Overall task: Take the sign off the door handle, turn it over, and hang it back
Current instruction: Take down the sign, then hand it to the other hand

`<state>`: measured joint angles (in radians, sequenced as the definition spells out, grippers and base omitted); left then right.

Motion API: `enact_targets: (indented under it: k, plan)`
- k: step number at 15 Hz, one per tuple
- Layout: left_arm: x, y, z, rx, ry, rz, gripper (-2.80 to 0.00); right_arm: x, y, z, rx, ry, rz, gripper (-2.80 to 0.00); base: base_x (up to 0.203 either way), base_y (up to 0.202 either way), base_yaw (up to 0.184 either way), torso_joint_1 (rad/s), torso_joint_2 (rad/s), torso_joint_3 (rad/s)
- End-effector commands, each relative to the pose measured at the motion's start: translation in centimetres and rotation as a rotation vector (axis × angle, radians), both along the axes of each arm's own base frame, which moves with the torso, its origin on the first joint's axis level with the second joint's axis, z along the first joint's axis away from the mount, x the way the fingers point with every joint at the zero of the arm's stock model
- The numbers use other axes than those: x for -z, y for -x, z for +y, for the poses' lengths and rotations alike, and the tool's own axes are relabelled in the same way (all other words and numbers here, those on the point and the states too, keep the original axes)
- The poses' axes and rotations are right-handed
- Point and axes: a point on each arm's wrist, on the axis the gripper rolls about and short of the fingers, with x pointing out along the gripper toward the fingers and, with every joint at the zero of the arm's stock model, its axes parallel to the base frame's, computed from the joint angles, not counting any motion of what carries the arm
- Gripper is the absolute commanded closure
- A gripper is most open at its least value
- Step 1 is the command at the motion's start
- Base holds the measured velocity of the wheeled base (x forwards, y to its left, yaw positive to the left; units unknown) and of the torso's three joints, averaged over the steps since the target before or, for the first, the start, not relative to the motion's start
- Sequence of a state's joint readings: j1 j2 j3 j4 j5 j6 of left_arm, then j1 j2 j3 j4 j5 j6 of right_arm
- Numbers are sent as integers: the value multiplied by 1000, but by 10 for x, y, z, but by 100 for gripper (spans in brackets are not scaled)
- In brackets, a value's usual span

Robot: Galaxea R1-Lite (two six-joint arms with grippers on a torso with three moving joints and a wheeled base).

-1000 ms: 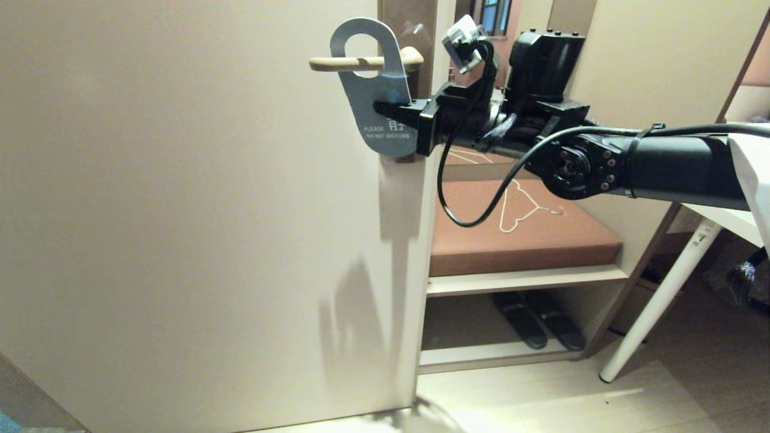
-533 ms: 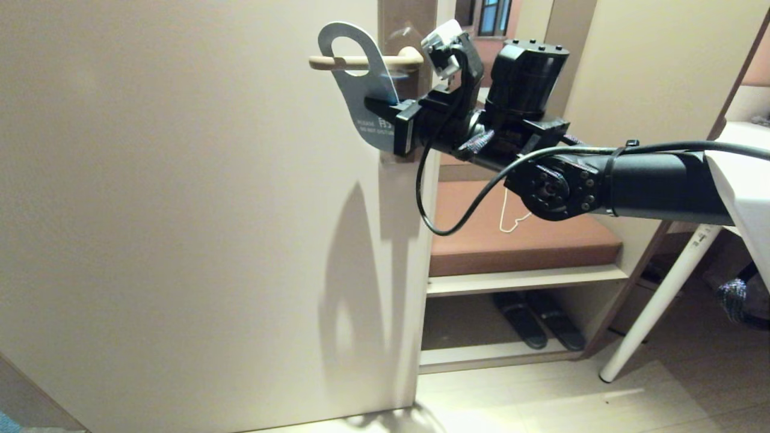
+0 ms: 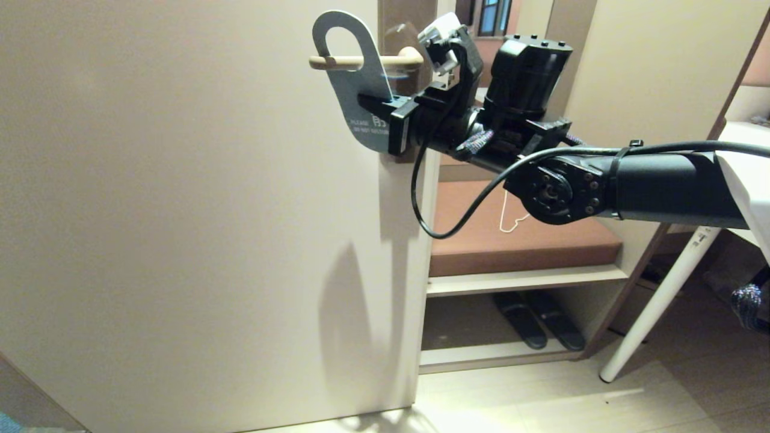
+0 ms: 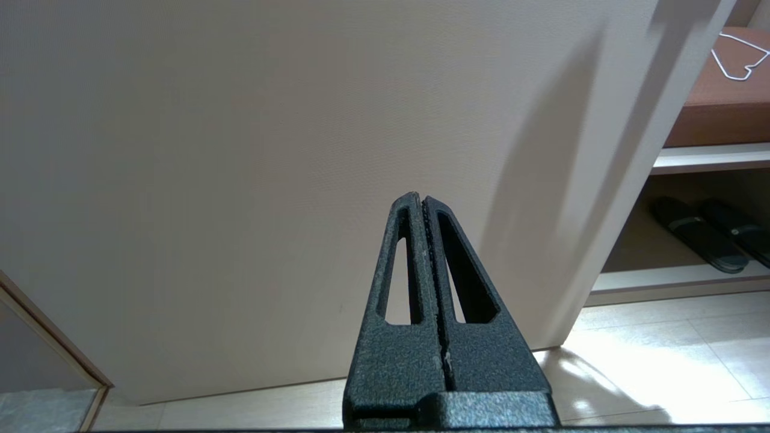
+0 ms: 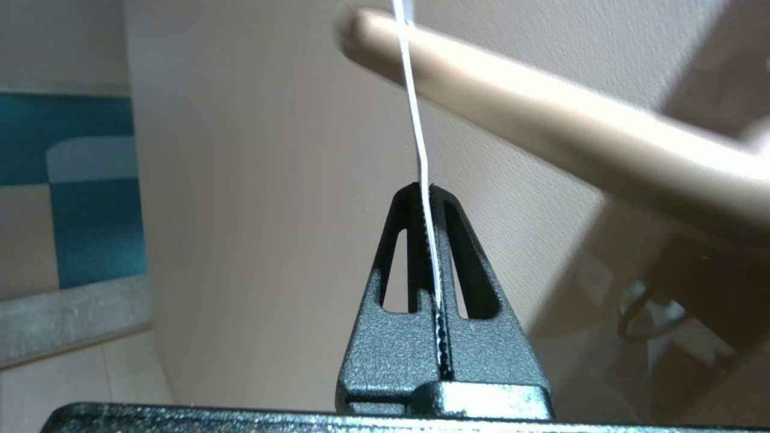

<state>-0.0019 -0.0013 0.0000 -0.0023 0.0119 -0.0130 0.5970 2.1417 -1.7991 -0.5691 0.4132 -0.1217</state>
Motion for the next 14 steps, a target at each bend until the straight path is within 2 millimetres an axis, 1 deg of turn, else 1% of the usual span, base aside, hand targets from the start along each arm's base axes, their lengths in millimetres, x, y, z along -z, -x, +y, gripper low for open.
enact_targets:
  k: [1,4,6,9,14]
  plan:
    - [0,0,0,-1,1,1,0,-4,5,4,-17,-13,-21,0,0,0,0,0,0,0]
    - [0,0,0,-1,1,1,0,-5,10,12,-40,-53,-32,0,0,0,0,0,0,0]
    - [0,0,0,-1,1,1,0,-4,11,13,-37,-63,-34,0,0,0,0,0,0,0]
    - [0,0,0,-1,1,1,0,3,14,19,-50,-74,-46,0,0,0,0,0,0,0]
    - [0,0,0,-1,1,1,0,7,18,19,-62,-75,-26,0,0,0,0,0,0,0]
